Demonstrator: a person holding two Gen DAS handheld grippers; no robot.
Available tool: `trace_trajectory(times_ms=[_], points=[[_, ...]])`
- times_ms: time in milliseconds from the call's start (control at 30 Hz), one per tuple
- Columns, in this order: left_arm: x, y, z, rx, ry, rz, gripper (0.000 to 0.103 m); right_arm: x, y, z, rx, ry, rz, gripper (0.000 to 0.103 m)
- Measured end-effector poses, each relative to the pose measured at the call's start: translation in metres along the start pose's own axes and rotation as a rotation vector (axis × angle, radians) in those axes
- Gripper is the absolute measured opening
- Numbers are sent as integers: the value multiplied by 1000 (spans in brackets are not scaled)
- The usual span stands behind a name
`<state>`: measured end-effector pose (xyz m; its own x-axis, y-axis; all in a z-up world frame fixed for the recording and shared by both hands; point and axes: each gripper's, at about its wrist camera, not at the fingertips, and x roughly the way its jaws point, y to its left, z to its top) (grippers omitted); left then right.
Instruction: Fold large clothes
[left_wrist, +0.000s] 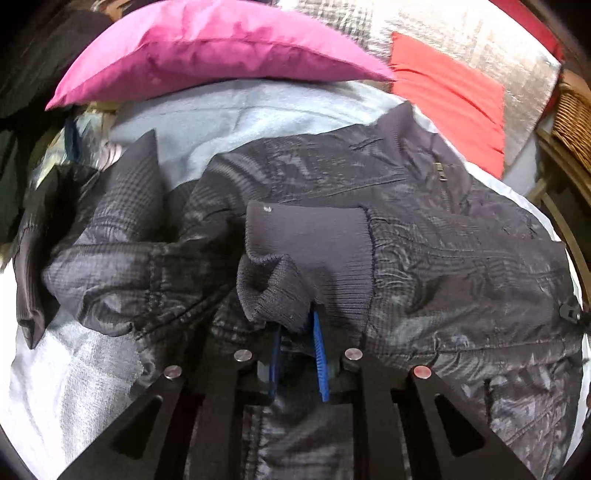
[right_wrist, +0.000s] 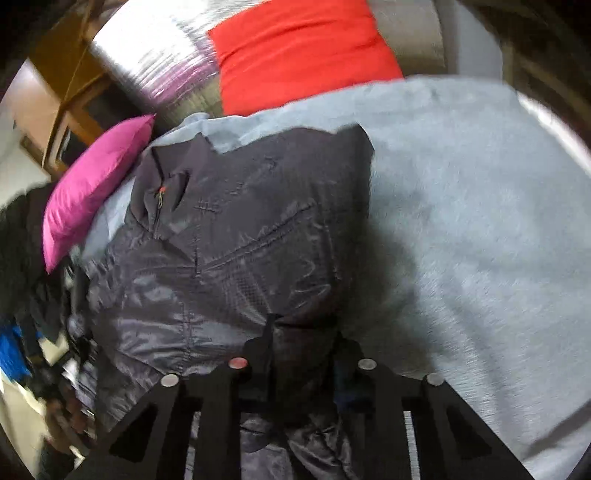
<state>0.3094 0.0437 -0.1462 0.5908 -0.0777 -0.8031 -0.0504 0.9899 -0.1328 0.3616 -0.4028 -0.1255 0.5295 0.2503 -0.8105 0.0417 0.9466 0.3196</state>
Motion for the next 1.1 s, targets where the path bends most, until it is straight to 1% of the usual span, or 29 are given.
trace_trajectory(times_ms=[33, 67, 100, 133, 200, 233, 300, 367, 400, 433, 467, 500, 533, 567, 600, 633, 700, 733, 767, 800, 867, 933, 967, 1000, 1033, 1067, 1100], points=[[0, -3, -2, 7, -8, -13, 17, -3, -2, 0, -11, -10, -12, 23], [5, -4, -5, 10, 3, -23, 21, -2, -10, -1, 2, -11, -26, 23], [9, -5, -7, 10, 19, -28, 22, 2, -17, -2, 16, -13, -72, 22], [12, -5, -9, 6, 15, -23, 23, 5, -22, -4, 34, -10, -86, 22], [10, -5, -9, 10, 5, -17, 23, 3, -26, -7, 64, -17, -25, 23], [9, -5, -8, 12, 6, -17, 23, -4, -26, -8, 61, -38, -11, 23], [7, -3, -7, 4, 12, -24, 23, -18, -25, -8, 61, -72, -15, 24], [5, -1, -7, -12, 16, -33, 25, -34, -25, -7, 111, -116, -7, 24], [4, 0, -7, -22, 18, -35, 26, -39, -21, -5, 126, -137, 15, 24], [2, 2, -6, -29, 17, -33, 30, -49, -17, -5, 147, -168, 76, 24], [-1, 4, -8, -30, 12, -29, 35, -53, -14, -7, 160, -179, 116, 24], [-4, 5, -9, -31, 5, -19, 38, -55, -8, -8, 182, -176, 212, 29], [-6, 6, -8, -34, -2, -11, 44, -55, -4, -11, 194, -161, 276, 35], [-9, 6, -9, -38, -8, -9, 48, -49, 1, -15, 210, -130, 356, 64], [-12, 9, -10, -44, -17, -10, 49, -44, 4, -17, 219, -113, 383, 88], [-15, 10, -10, -49, -22, -12, 51, -34, 6, -25, 222, -91, 380, 88], [-22, 12, -10, -55, -27, -20, 51, -16, -2, -35, 213, -44, 304, 83], [-26, 14, -10, -62, -35, -26, 51, -10, -9, -38, 239, -42, 307, 81], [-31, 16, -9, -69, -49, -33, 54, -12, -12, -40, 256, -51, 306, 78], [-35, 16, -8, -74, -63, -38, 55, -17, -11, -39, 256, -54, 297, 78], [-37, 12, -2, -80, -83, -54, 58, -26, -1, -34, 215, -56, 274, 80], [-34, 3, 2, -64, -87, -71, 61, -35, 13, -24, 175, -77, 299, 80], [-28, -1, 2, -51, -73, -73, 62, -38, 18, -19, 168, -89, 313, 80], [-19, -5, 3, -41, -37, -71, 63, -41, 19, -14, 169, -106, 323, 80], [-9, -8, 2, -38, -2, -46, 63, -40, 17, -10, 179, -110, 325, 80], [3, -8, 1, -41, 42, 11, 63, -31, 12, -8, 202, -99, 312, 80], [10, -7, 0, -53, 67, 28, 63, -16, 15, -4, 220, -70, 281, 80]])
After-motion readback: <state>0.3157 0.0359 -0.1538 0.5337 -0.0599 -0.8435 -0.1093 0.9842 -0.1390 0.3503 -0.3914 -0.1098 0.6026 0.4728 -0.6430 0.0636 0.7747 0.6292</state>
